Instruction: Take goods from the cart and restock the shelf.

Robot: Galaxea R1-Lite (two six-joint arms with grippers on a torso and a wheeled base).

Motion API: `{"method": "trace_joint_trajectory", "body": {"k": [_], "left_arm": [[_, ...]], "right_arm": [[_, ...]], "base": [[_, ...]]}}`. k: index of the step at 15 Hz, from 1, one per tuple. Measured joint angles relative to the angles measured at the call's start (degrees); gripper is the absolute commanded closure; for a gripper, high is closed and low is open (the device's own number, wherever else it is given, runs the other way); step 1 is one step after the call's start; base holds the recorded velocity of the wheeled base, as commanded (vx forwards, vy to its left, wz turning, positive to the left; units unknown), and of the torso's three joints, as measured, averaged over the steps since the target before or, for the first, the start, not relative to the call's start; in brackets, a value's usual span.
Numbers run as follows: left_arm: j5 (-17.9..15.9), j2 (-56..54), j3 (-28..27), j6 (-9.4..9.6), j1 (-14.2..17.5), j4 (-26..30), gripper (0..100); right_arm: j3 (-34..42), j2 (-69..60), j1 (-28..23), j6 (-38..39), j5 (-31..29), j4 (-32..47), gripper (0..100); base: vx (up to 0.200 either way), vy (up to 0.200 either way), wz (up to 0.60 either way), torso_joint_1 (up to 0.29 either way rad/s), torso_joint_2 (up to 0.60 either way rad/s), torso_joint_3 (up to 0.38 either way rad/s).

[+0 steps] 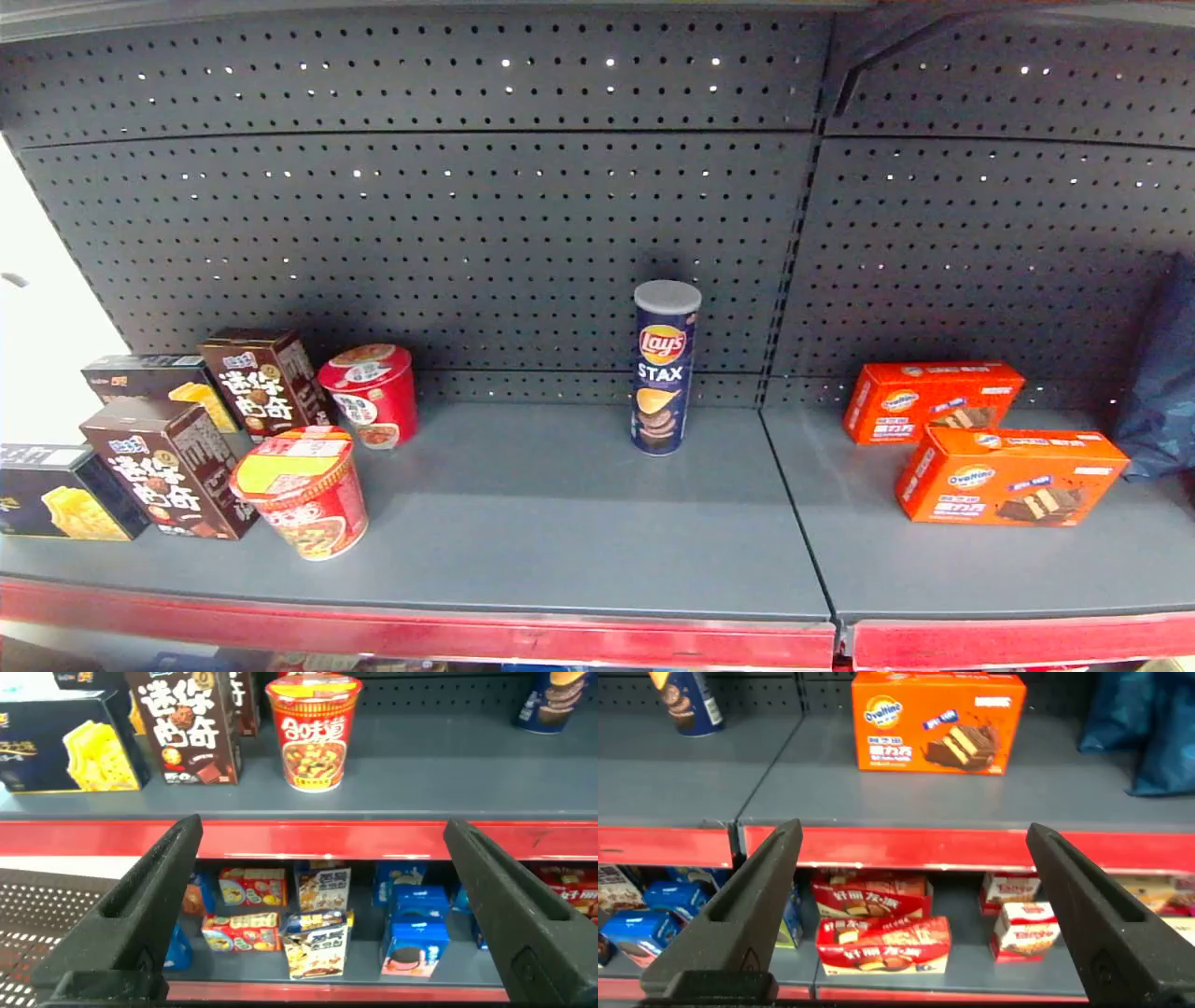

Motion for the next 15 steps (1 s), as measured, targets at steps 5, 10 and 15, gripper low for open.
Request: {"method": "trace_joint_trajectory", "body": {"k": [5, 10, 15], "left_arm": [[-0.2, 0.0, 0.0, 0.0, 0.0, 0.0, 0], [-0.1, 0.0, 0.0, 0.0, 0.0, 0.0, 0], [0.0, 0.0, 0.0, 0.0, 0.0, 0.0, 0]], "right_arm": [[0.0, 0.0, 0.0, 0.0, 0.0, 0.0, 0], [0.0, 0.0, 0.0, 0.0, 0.0, 0.0, 0], [0.0, 0.0, 0.0, 0.0, 0.0, 0.0, 0]], "base": [[0.0, 0.0, 0.6, 0.002, 0.01, -0.001], [0.0, 0.0, 0.6, 0.003, 0.0, 0.003], [0.0, 0.0, 0.6, 0.002, 0.0, 0.0]]}}
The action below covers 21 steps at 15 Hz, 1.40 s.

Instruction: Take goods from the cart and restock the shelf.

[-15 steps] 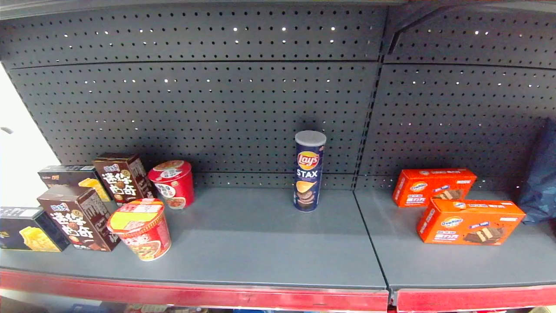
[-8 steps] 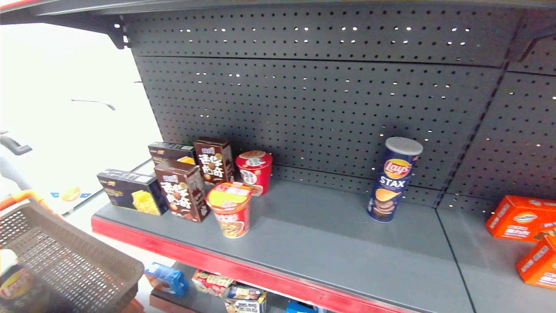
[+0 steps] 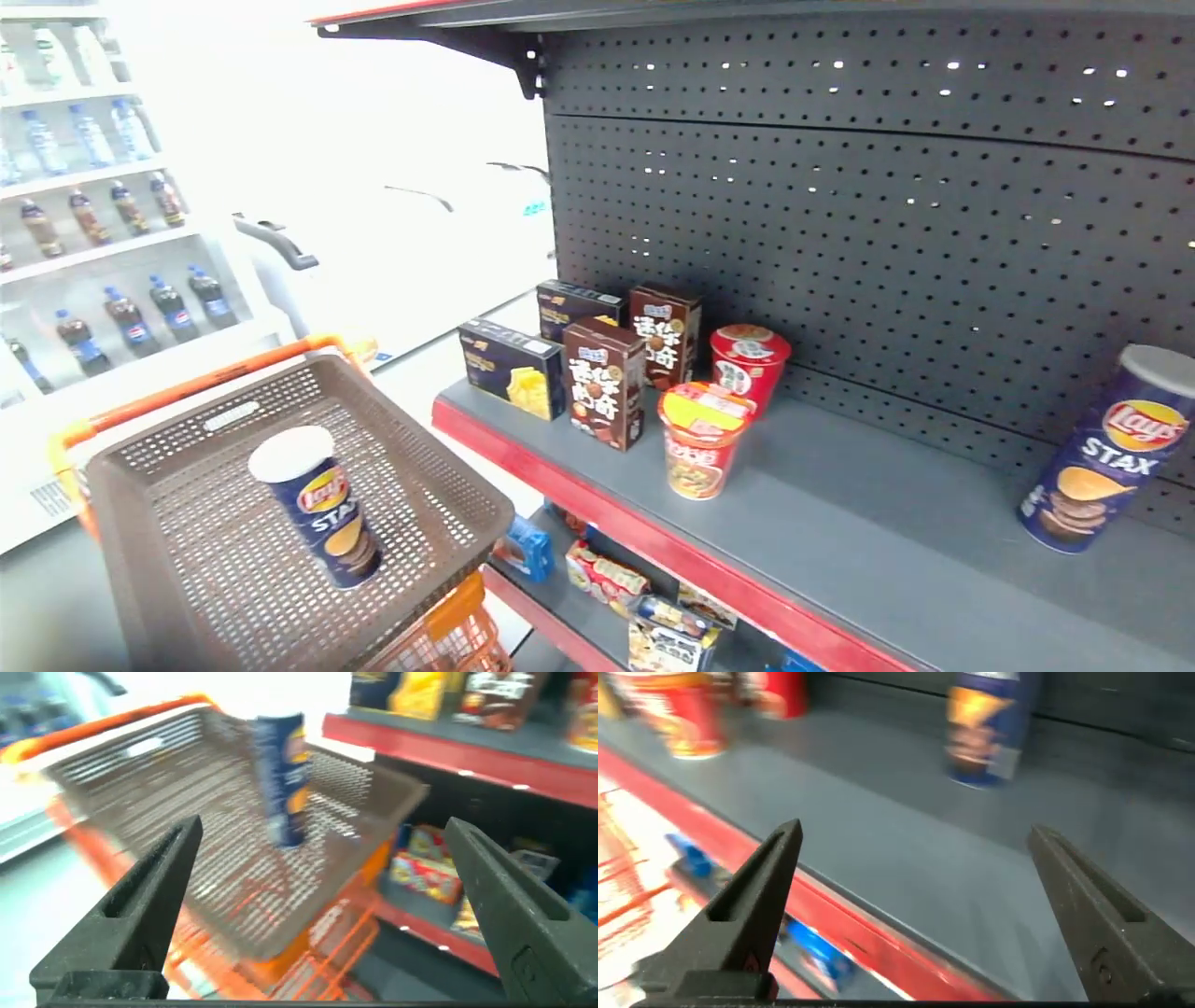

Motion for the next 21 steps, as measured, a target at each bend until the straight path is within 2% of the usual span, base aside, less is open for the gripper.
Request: {"method": "trace_joint_trajectory", "body": {"k": [3, 5, 7, 9, 13, 16, 20, 21], "left_arm": [[0.0, 0.0, 0.0, 0.02, 0.0, 0.0, 0], [-0.1, 0.0, 0.0, 0.11, 0.0, 0.0, 0], [-0.9, 0.0, 0.0, 1.15, 0.0, 0.0, 0], [-3.0, 0.0, 0.0, 3.15, 0.0, 0.0, 0], [-3.2, 0.1, -0.5, 3.72, 0.0, 0.0, 0], [-3.0, 4.9, -9.4, 4.32, 0.4, 0.6, 0], [-3.9, 26.0, -23.9, 4.6, -0.2, 1.3, 0], [-6.1, 31.2, -26.7, 4.6, -1.0, 1.9, 0]], "right_arm": [[0.0, 0.0, 0.0, 0.1, 0.0, 0.0, 0], [0.0, 0.0, 0.0, 0.1, 0.0, 0.0, 0], [0.0, 0.0, 0.0, 0.1, 0.0, 0.0, 0], [0.0, 0.0, 0.0, 0.1, 0.0, 0.0, 0], [0.0, 0.0, 0.0, 0.1, 0.0, 0.0, 0], [0.0, 0.0, 0.0, 0.1, 0.0, 0.0, 0], [0.0, 0.0, 0.0, 0.1, 0.0, 0.0, 0], [0.0, 0.0, 0.0, 0.1, 0.0, 0.0, 0]], "base": [[0.0, 0.0, 0.6, 0.002, 0.01, 0.002], [0.0, 0.0, 0.0, 0.0, 0.0, 0.0], [0.0, 0.0, 0.0, 0.0, 0.0, 0.0], [0.0, 0.0, 0.0, 0.0, 0.0, 0.0], [0.0, 0.0, 0.0, 0.0, 0.0, 0.0], [0.0, 0.0, 0.0, 0.0, 0.0, 0.0], [0.0, 0.0, 0.0, 0.0, 0.0, 0.0], [0.0, 0.0, 0.0, 0.0, 0.0, 0.0]]}}
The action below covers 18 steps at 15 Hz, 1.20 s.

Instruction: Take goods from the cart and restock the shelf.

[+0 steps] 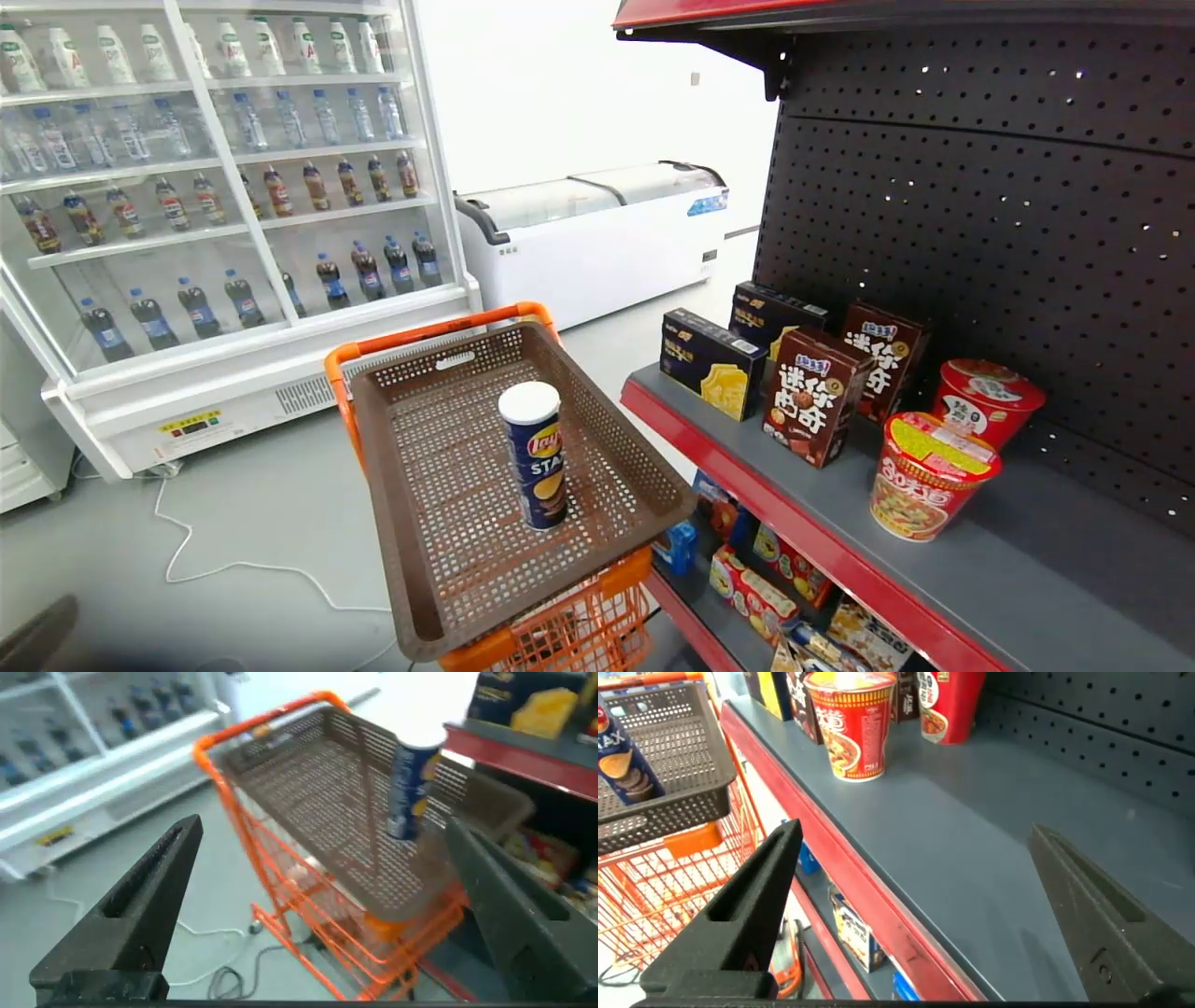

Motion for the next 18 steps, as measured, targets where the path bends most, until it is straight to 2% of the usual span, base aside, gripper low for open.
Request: {"method": "trace_joint_trajectory", "body": {"k": [2, 3, 6, 10, 15, 18], "left_arm": [[-5.2, 7.7, -2.9, 0.77, -1.5, -0.1, 0], [-6.4, 11.0, -3.2, 1.58, -2.3, -1.0, 0], [-7.2, 19.1, -1.0, 2.16, -4.4, -7.6, 0], [-8.3, 30.6, -0.1, 2.32, -5.2, -15.4, 0], [-9.5, 47.2, 0.7, 2.38, -6.2, -31.3, 0], [-11.8, 56.1, 0.7, 2.62, -8.6, -39.4, 0]], "right_arm": [[0.0, 0.0, 0.0, 0.0, 0.0, 0.0, 0], [0.0, 0.0, 0.0, 0.0, 0.0, 0.0, 0], [0.0, 0.0, 0.0, 0.0, 0.0, 0.0, 0], [0.0, 0.0, 0.0, 0.0, 0.0, 0.0, 0], [0.0, 0.0, 0.0, 0.0, 0.0, 0.0, 0], [0.0, 0.0, 0.0, 0.0, 0.0, 0.0, 0]], "base": [[0.0, 0.0, 0.0, 0.0, 0.0, 0.0], [0.0, 0.0, 0.0, 0.0, 0.0, 0.0], [0.0, 0.0, 0.0, 0.0, 0.0, 0.0], [0.0, 0.0, 0.0, 0.0, 0.0, 0.0], [0.0, 0.0, 0.0, 0.0, 0.0, 0.0], [0.0, 0.0, 0.0, 0.0, 0.0, 0.0]]}}
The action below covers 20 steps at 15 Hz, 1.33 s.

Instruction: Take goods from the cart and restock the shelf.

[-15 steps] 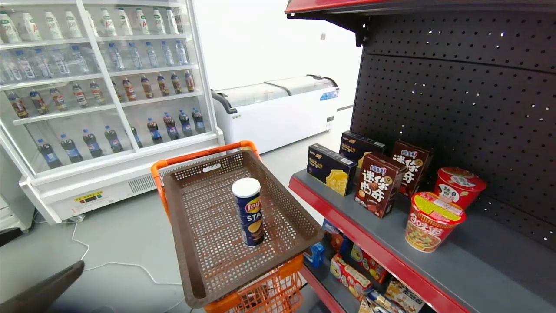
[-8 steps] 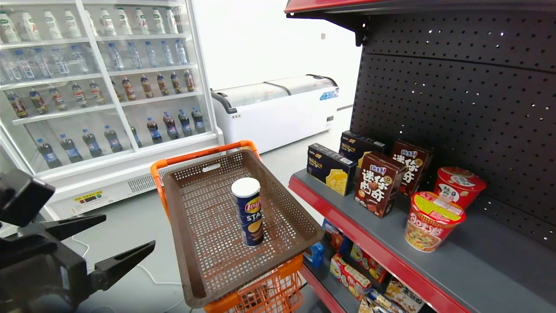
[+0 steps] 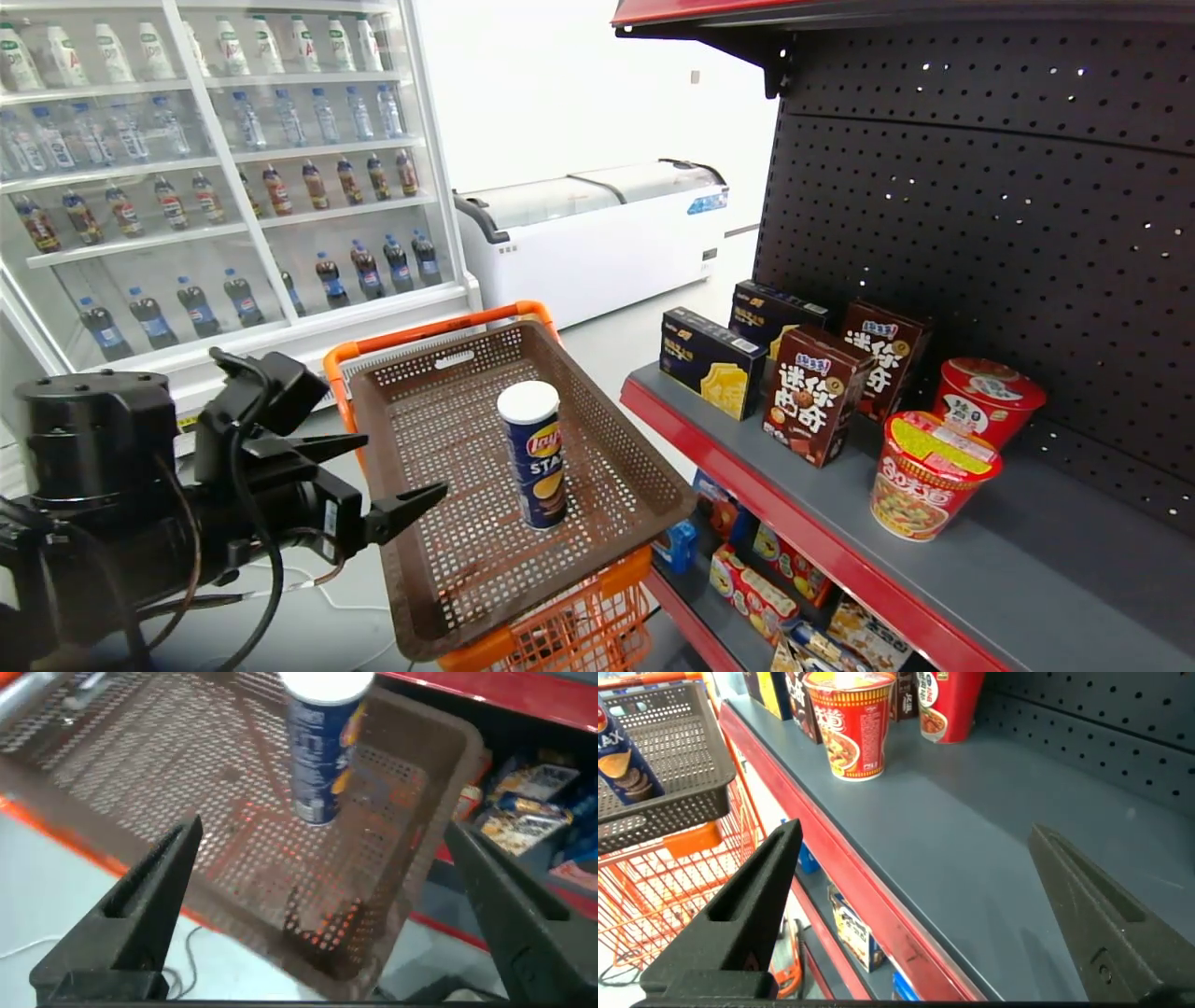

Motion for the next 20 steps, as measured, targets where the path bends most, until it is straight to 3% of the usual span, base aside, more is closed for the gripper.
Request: {"method": "trace_joint_trajectory", "body": {"k": [4, 11, 15, 20], "left_arm": [[-2.1, 8.5, -1.3, 1.29, -2.9, -2.7, 0], [-2.2, 20.4, -4.0, 2.94, -3.2, -13.0, 0], [-2.3, 27.6, -9.2, 5.67, -3.4, -16.7, 0], [-3.4, 33.7, -12.1, 2.06, -6.8, -20.9, 0]], "right_arm": [[0.0, 0.0, 0.0, 0.0, 0.0, 0.0, 0], [0.0, 0.0, 0.0, 0.0, 0.0, 0.0, 0], [0.0, 0.0, 0.0, 0.0, 0.0, 0.0, 0], [0.0, 0.0, 0.0, 0.0, 0.0, 0.0, 0]], "base": [[0.0, 0.0, 0.0, 0.0, 0.0, 0.0], [0.0, 0.0, 0.0, 0.0, 0.0, 0.0], [0.0, 0.0, 0.0, 0.0, 0.0, 0.0], [0.0, 0.0, 0.0, 0.0, 0.0, 0.0]]}}
